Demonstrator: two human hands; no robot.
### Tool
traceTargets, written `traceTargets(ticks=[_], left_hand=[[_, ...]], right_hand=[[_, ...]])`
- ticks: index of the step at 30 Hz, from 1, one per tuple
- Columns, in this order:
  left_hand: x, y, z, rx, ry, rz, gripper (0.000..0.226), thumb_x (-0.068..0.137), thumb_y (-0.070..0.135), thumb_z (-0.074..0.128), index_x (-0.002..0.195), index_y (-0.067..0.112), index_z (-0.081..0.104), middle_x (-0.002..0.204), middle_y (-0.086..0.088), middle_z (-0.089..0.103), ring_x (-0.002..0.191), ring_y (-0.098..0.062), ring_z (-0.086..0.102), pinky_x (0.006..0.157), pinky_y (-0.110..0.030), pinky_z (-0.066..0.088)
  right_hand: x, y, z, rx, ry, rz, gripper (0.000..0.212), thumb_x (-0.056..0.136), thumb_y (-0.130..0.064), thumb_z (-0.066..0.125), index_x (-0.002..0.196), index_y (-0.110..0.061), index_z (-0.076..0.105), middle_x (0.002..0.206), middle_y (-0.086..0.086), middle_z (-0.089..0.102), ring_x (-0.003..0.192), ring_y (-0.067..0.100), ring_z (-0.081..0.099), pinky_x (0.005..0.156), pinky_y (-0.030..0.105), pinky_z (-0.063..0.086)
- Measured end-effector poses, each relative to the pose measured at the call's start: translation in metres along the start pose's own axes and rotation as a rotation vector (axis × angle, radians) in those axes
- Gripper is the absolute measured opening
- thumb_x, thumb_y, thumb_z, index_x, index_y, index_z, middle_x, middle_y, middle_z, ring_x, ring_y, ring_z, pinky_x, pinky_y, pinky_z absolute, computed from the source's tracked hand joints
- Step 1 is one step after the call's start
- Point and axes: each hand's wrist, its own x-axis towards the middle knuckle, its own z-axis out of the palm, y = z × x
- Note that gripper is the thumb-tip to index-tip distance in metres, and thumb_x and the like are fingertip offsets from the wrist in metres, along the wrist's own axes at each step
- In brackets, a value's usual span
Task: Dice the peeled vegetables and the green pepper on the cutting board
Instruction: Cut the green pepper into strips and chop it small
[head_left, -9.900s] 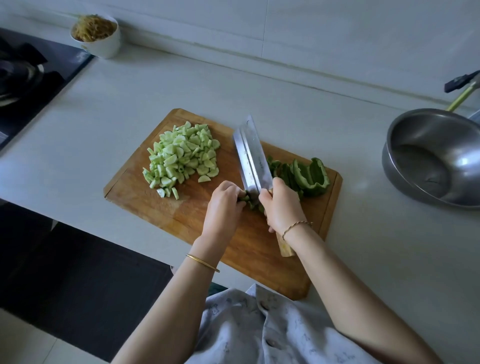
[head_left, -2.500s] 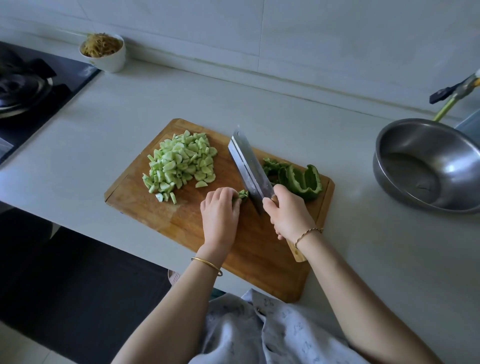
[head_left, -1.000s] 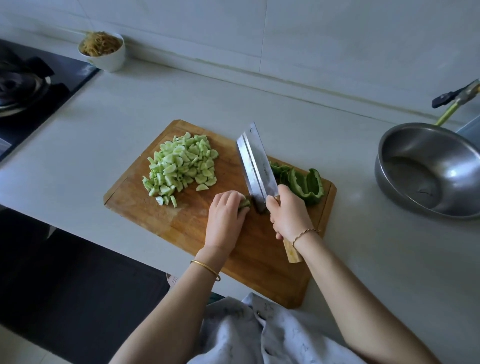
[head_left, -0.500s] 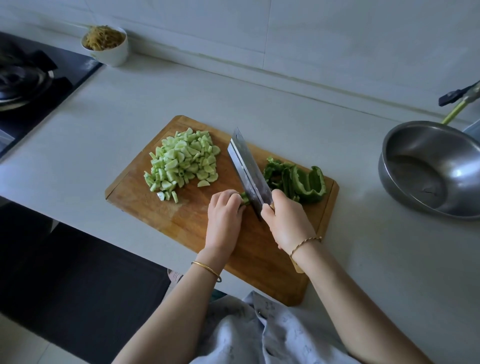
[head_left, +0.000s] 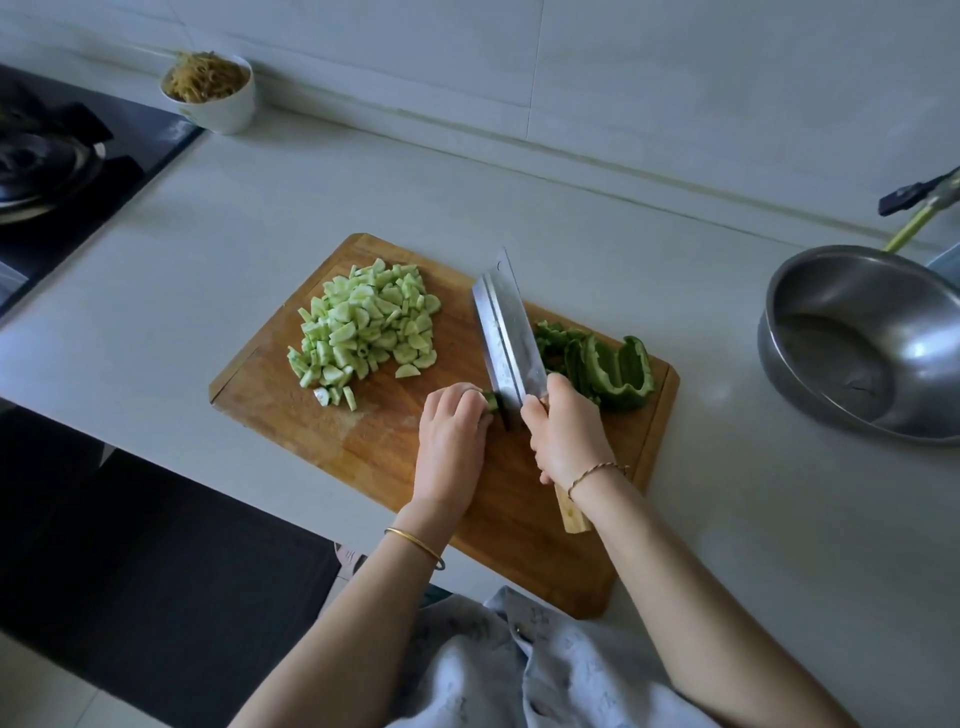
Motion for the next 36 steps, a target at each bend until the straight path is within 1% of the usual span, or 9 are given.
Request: traceTargets(ticks=[6,9,12,18,22,24,29,32,36], left_hand=[[-0.005,0.001,-0.006,0.001,0.01,-0.111,0.032,0.083,0.017,0.07,0.112,0.011,0.057,0.118,-0.004,0.059,0.118,-0.024,0.045,0.101,-0.04,0.032],[-0.008,0.001,-0.006,0.083,0.013,-0.145,0.028,0.083,0.021,0.069,0.109,0.013,0.059,0.118,-0.003,0.059,0.116,-0.026,0.045,0.095,-0.04,0.035],[-0.007,0.002,-0.004,0.082,0.009,-0.126,0.017,0.084,0.01,0.066,0.101,0.007,0.062,0.113,-0.008,0.062,0.11,-0.03,0.049,0.089,-0.036,0.043],[-0.004,0.003,-0.003,0.039,0.011,-0.128,0.003,0.088,0.006,0.062,0.091,0.004,0.062,0.11,-0.009,0.062,0.108,-0.028,0.047,0.086,-0.026,0.036],[-0.004,0.002,-0.002,0.032,0.016,-0.106,0.004,0.086,0.005,0.065,0.088,0.003,0.062,0.107,-0.011,0.064,0.106,-0.031,0.049,0.086,-0.03,0.039],[-0.004,0.001,-0.001,0.036,0.016,-0.105,0.004,0.086,0.006,0.066,0.087,0.003,0.063,0.107,-0.01,0.064,0.106,-0.031,0.05,0.087,-0.031,0.041],[-0.006,0.003,-0.004,0.024,0.021,-0.098,0.003,0.087,0.005,0.064,0.089,0.003,0.062,0.107,-0.01,0.063,0.106,-0.03,0.049,0.084,-0.026,0.036],[-0.005,0.004,-0.004,0.021,0.009,-0.099,0.003,0.088,0.005,0.063,0.089,0.003,0.061,0.107,-0.009,0.062,0.107,-0.029,0.047,0.083,-0.025,0.034],[0.002,0.006,-0.003,-0.001,-0.027,-0.114,0.013,0.088,0.009,0.063,0.101,0.006,0.061,0.112,-0.007,0.061,0.111,-0.027,0.045,0.088,-0.024,0.033]], right_hand=[[-0.01,0.002,-0.009,-0.027,0.041,-0.138,0.021,0.1,-0.024,0.043,0.082,-0.014,0.039,0.065,0.002,0.047,0.051,0.016,0.045,0.055,0.04,0.054],[-0.013,0.002,-0.009,-0.067,0.013,-0.15,0.02,0.101,-0.025,0.042,0.084,-0.013,0.04,0.066,0.004,0.048,0.052,0.017,0.046,0.055,0.039,0.054],[-0.016,0.003,-0.007,-0.115,-0.01,-0.141,0.019,0.101,-0.026,0.042,0.086,-0.014,0.041,0.069,0.002,0.05,0.054,0.015,0.049,0.057,0.038,0.055],[-0.017,-0.001,-0.004,-0.213,-0.039,-0.13,0.014,0.102,-0.026,0.04,0.093,-0.015,0.043,0.075,-0.002,0.052,0.065,0.017,0.058,0.062,0.04,0.058],[-0.015,-0.009,0.0,-0.351,-0.058,-0.144,0.014,0.102,-0.024,0.038,0.091,-0.015,0.038,0.08,0.003,0.053,0.075,0.025,0.058,0.058,0.033,0.044],[-0.013,-0.011,0.004,-0.37,-0.049,-0.137,0.014,0.102,-0.024,0.038,0.092,-0.015,0.037,0.084,0.005,0.056,0.078,0.027,0.06,0.059,0.034,0.045],[-0.004,-0.003,0.005,-0.167,-0.009,-0.058,0.014,0.101,-0.025,0.04,0.093,-0.014,0.043,0.081,0.004,0.056,0.069,0.024,0.061,0.061,0.042,0.058],[-0.004,0.002,0.004,-0.015,0.003,-0.02,0.015,0.101,-0.024,0.041,0.095,-0.012,0.045,0.076,0.005,0.054,0.057,0.017,0.054,0.049,0.034,0.055],[-0.006,0.003,-0.003,0.005,0.065,-0.104,0.02,0.101,-0.024,0.043,0.083,-0.016,0.041,0.067,0.003,0.049,0.051,0.014,0.046,0.053,0.035,0.052]])
